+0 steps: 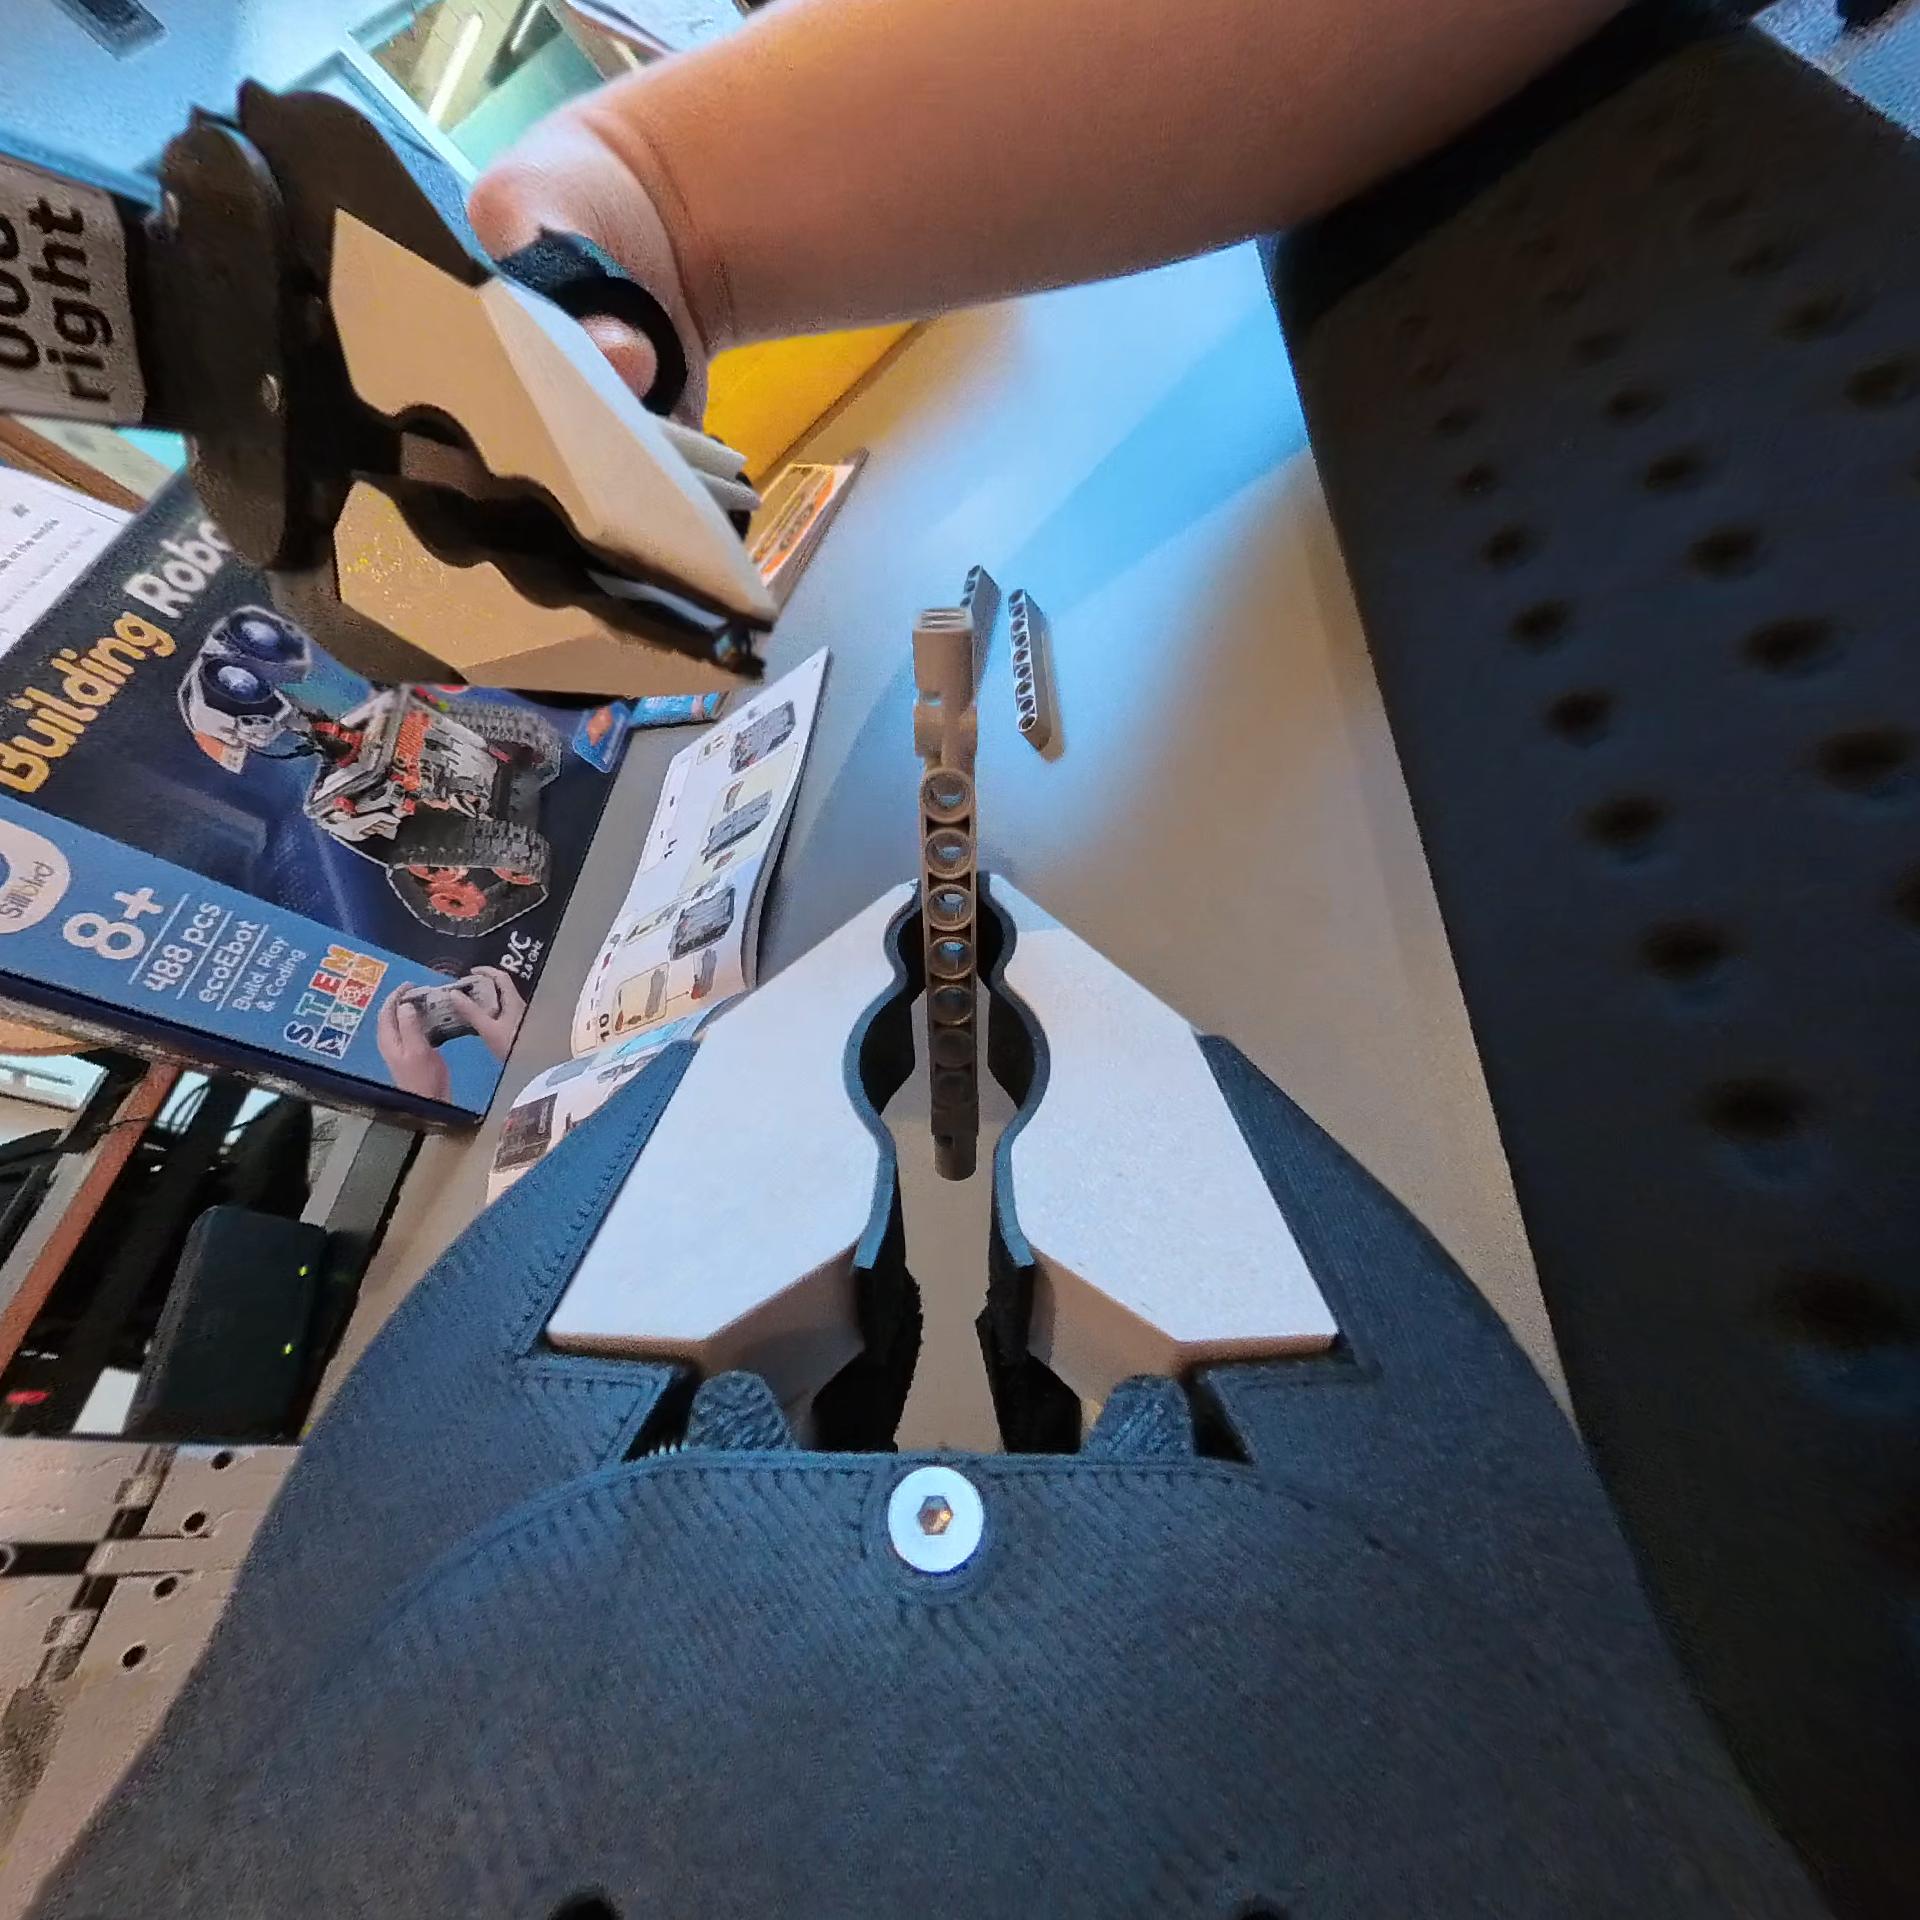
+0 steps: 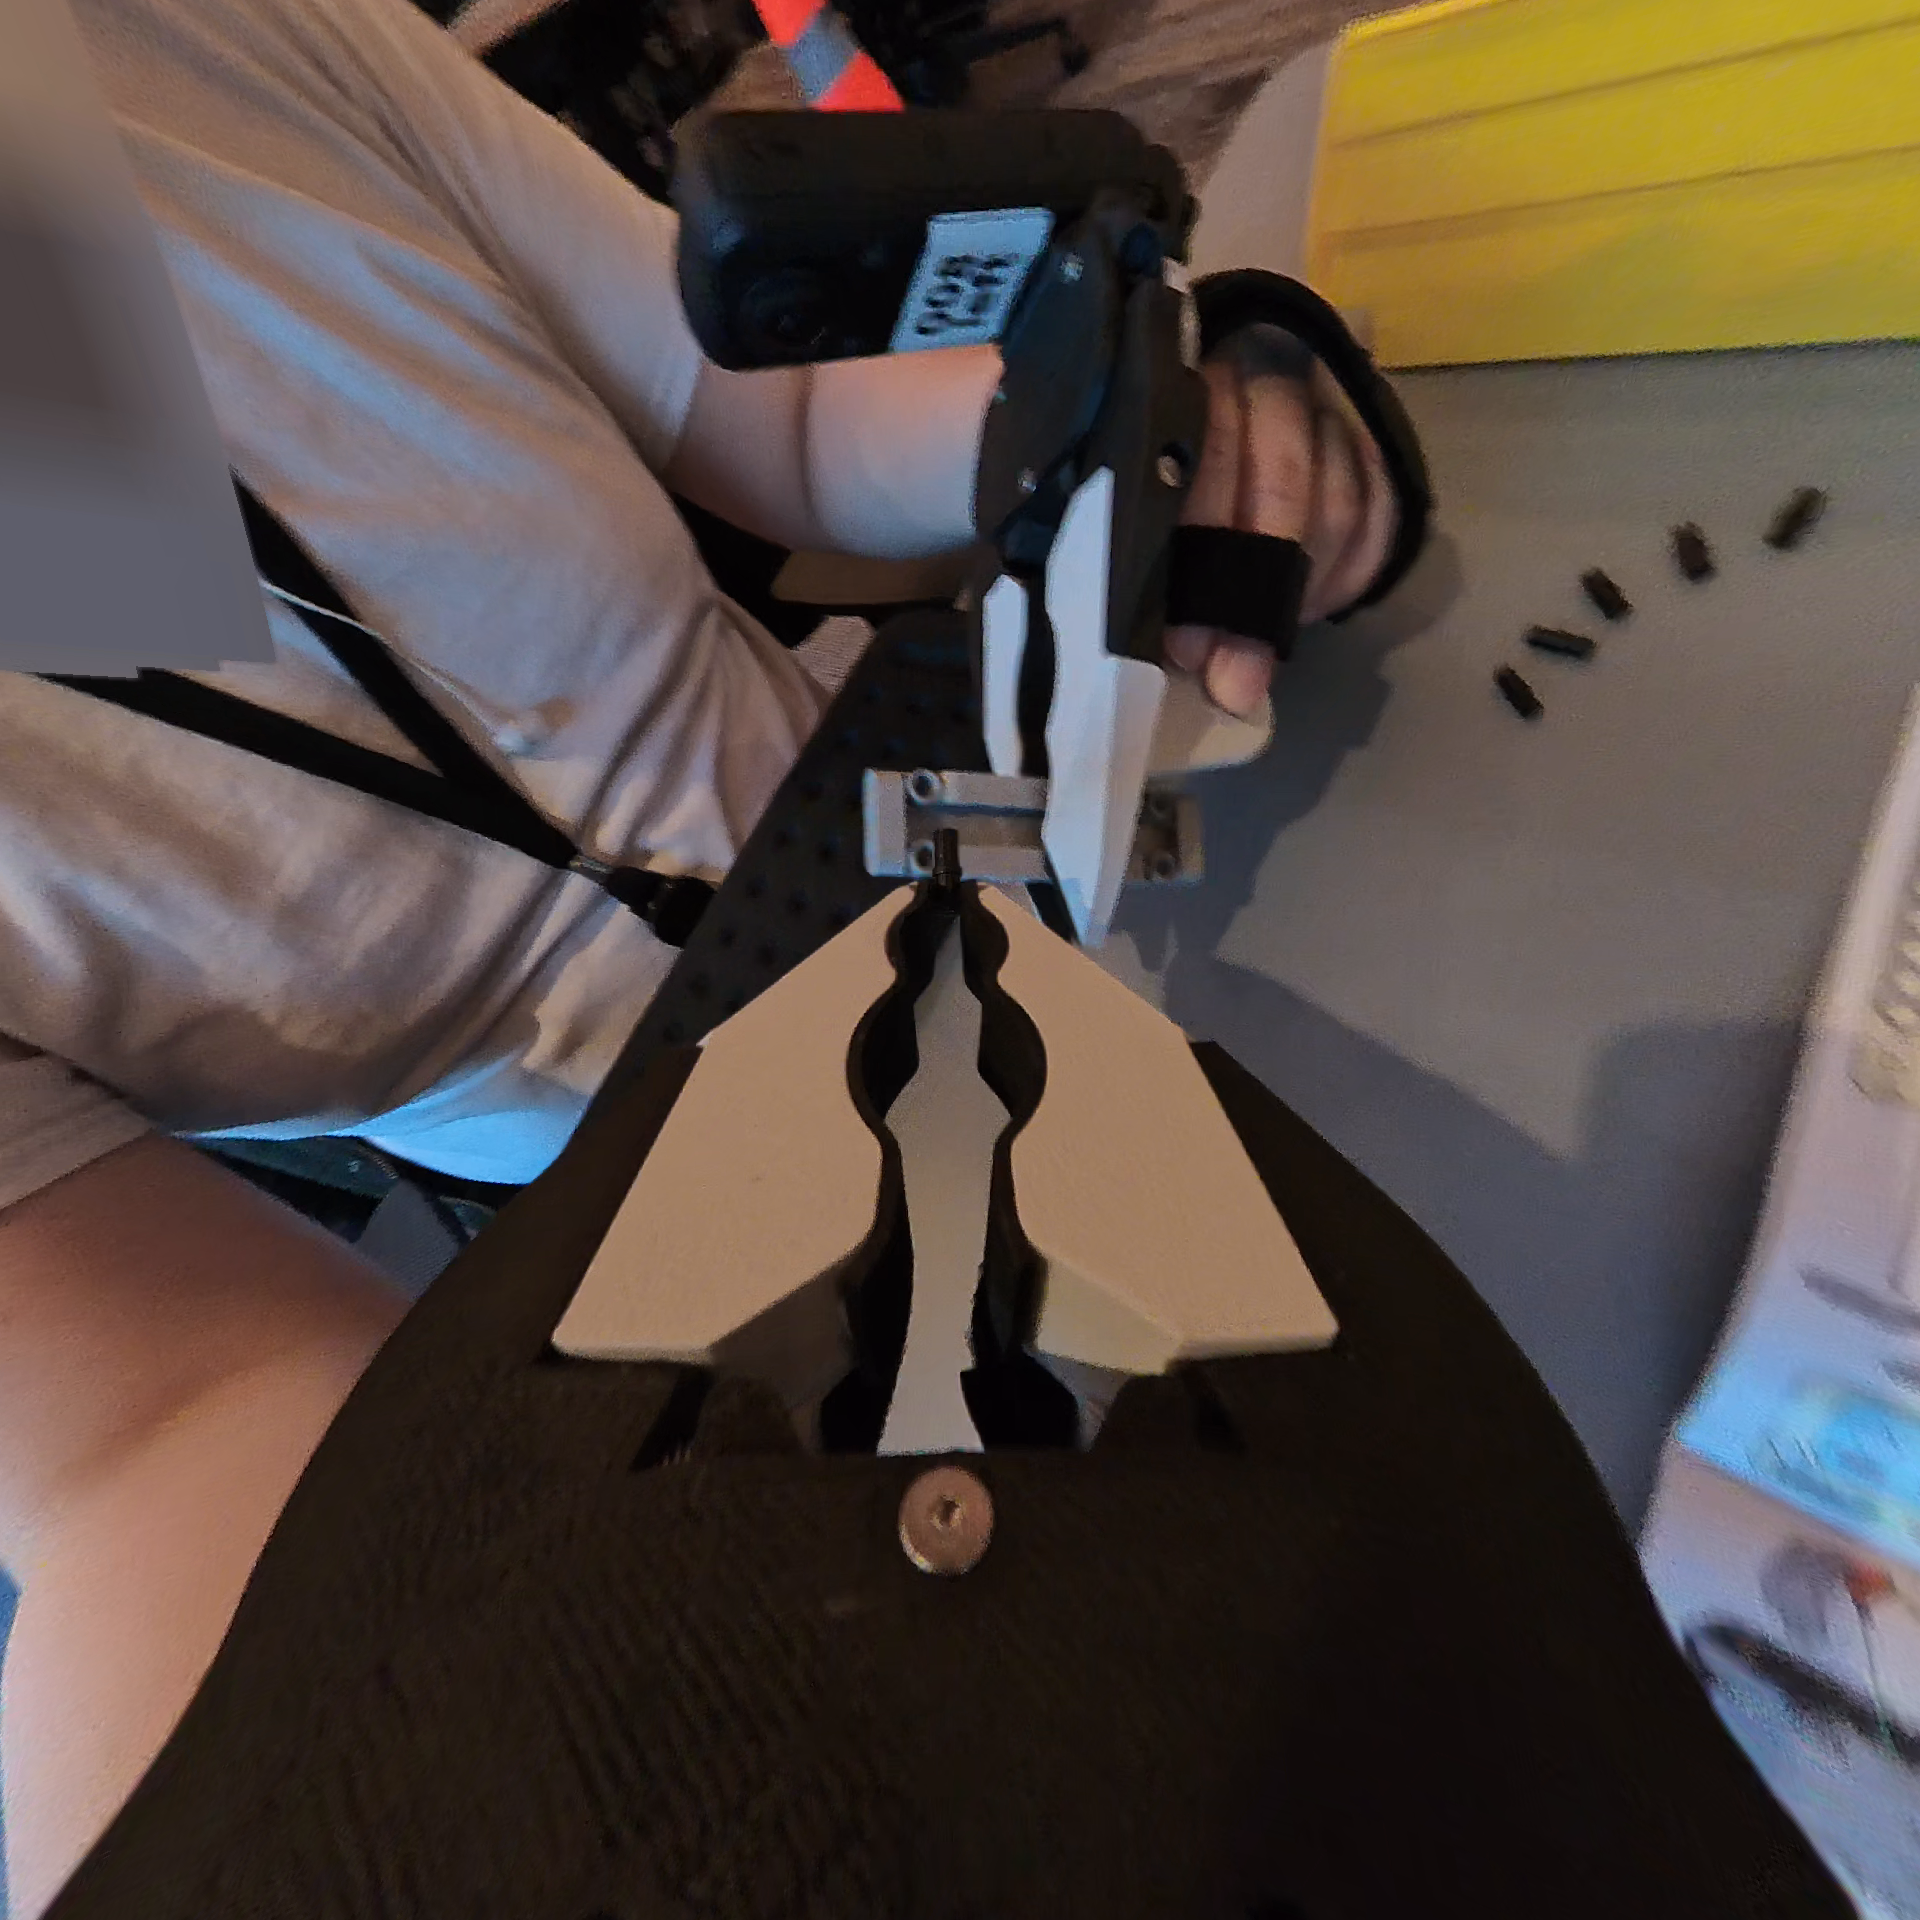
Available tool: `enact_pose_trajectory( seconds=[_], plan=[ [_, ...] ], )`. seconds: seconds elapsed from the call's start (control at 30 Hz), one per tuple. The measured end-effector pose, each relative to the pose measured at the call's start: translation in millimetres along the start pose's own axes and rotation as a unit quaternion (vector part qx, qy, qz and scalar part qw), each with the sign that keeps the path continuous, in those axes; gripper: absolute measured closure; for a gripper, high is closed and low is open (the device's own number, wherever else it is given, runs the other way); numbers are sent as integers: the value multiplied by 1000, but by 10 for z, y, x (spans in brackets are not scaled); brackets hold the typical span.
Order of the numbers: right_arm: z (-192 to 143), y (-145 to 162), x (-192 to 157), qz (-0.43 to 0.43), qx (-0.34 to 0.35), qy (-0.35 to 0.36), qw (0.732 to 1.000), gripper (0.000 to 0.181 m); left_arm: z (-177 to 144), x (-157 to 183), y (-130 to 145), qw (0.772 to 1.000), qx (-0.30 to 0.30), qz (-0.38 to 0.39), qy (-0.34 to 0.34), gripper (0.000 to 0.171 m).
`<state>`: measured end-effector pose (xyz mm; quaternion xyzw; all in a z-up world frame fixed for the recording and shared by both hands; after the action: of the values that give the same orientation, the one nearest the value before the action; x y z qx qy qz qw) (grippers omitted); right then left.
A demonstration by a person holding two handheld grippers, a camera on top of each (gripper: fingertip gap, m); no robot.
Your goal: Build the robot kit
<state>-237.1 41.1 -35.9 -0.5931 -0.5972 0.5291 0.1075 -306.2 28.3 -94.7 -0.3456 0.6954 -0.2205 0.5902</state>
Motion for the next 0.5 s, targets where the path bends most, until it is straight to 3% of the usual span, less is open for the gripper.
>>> enact_pose_trajectory(
  seconds=[0.13, 0.27, 0.4, 0.5],
  plan=[
    [-140, 135, -14, 18, -7, 56, 998, 177, 27, -38, 29, 1000, -11, -9, -11, 167],
    [-224, 192, -53, 22, -32, 109, 993, 177, 20, -215, -36, 991, 9, -132, -18, 167],
    [-254, 135, -3, 10, -33, 143, 989, 178, 83, -327, -45, 956, 53, -289, 25, 167],
    [-275, 148, 44, -1, -29, 162, 986, 177, 98, -425, -46, 943, 78, -323, 17, 167]
  ],
)
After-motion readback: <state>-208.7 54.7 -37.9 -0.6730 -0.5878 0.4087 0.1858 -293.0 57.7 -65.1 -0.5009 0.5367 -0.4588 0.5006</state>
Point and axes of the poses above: each gripper's, where its closed fingertips meet, z out along the fingers, y out of its underside, x = y × z across the jaws, the point moved 4 cm from there along -z, back along the fingers, and after that the axes turned 9 degrees about -y, right-handed, at the moved point
